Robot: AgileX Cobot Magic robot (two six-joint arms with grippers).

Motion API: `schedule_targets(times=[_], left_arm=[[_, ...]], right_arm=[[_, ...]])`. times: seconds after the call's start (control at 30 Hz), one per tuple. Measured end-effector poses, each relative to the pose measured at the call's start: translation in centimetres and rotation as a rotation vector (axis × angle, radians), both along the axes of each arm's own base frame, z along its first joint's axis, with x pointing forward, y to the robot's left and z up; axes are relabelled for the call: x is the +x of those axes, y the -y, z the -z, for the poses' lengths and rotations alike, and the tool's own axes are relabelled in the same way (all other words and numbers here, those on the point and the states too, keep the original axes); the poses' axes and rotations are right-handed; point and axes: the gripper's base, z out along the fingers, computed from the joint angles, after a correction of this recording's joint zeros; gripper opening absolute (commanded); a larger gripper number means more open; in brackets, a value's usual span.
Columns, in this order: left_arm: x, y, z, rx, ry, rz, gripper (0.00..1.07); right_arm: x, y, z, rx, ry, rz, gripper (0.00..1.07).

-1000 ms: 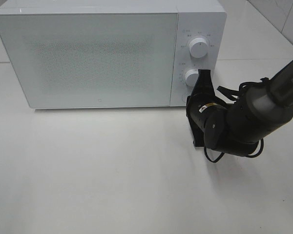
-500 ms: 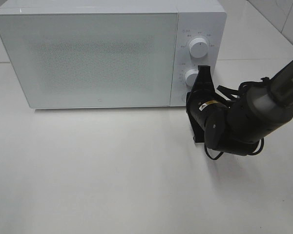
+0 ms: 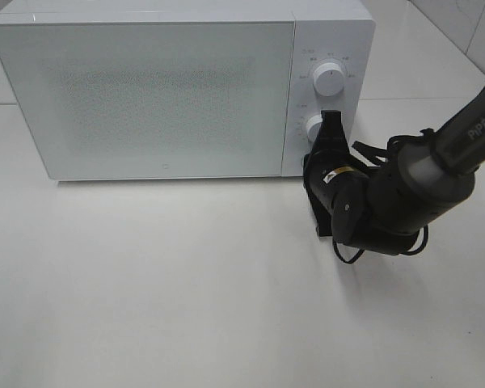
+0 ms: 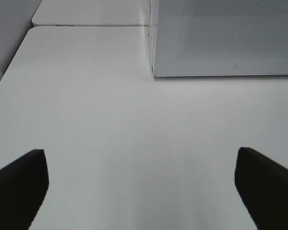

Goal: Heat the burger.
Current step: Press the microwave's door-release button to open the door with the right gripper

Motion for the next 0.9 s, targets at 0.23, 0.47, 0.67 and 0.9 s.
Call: schedule_targets(times=[0.23, 0.47, 0.67, 0.9], left_arm=[[0.0, 0.0, 0.0, 0.0, 0.0, 0.0, 1.03], [0.0, 0.0, 0.0, 0.0, 0.0, 0.0, 1.03], [0.0, 0.0, 0.0, 0.0, 0.0, 0.0, 1.03], [0.0, 0.0, 0.0, 0.0, 0.0, 0.0, 1.03]], right_arm=[[0.1, 0.2, -0.2, -0.005, 0.024, 0.025, 0.0], [0.4, -0.2, -0.2, -0.01, 0.021, 0.029, 0.0], [0.6, -0.2, -0.3, -0.016, 0.037, 0.04, 0.0], [1.1, -0.4, 0.0, -0.045, 0.041, 0.039, 0.0]])
